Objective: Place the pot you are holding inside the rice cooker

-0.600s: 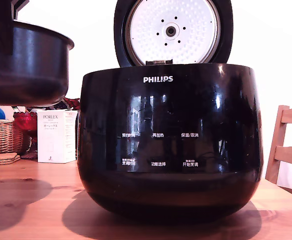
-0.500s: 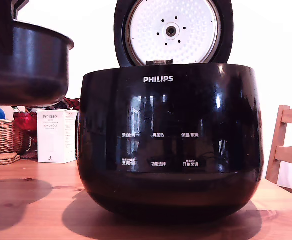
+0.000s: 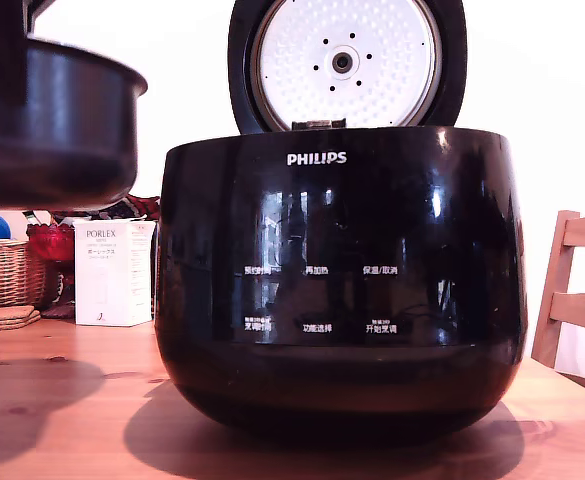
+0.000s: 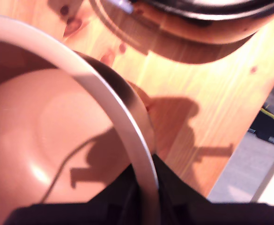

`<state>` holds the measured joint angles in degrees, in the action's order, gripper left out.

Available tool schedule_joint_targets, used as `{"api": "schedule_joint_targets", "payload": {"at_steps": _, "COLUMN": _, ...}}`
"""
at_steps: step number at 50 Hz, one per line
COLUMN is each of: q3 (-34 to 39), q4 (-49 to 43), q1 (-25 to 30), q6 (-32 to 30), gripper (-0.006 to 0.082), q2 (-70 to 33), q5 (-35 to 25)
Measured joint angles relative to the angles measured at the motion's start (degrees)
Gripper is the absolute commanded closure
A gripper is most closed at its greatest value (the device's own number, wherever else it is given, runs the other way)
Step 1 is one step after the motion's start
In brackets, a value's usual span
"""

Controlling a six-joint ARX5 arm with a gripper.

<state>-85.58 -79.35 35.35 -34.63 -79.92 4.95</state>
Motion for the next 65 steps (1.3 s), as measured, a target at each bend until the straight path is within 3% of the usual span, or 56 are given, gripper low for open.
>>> {"api": "schedule_joint_targets", "payload": {"at_steps": 11, "q3": -3.0, "q4": 0.2, "q1": 5.3, "q6": 0.0, "gripper": 0.0791, "q2": 0.3, "q5": -4.5}}
{"api": "schedule_joint_targets", "payload": {"at_steps": 25, "q3": -3.9, "q4": 0.8, "q1": 10.4, "q6": 0.0, "gripper": 0.0791, "q2": 0.4, "q5": -5.0}}
{"api": "schedule_joint_targets", "payload": {"at_steps": 39, "q3": -3.9, "q4": 7.0, "q1": 13.9, "q6": -0.2, "gripper": 0.0791, "q2": 0.4, "q5": -7.8}}
{"api": "schedule_joint_targets", "payload": {"at_steps": 65, "q3": -3.9, "q4": 14.3, "q1": 15.5, "q6": -3.9, "gripper": 0.0791, "q2": -1.5, "q5": -10.0}}
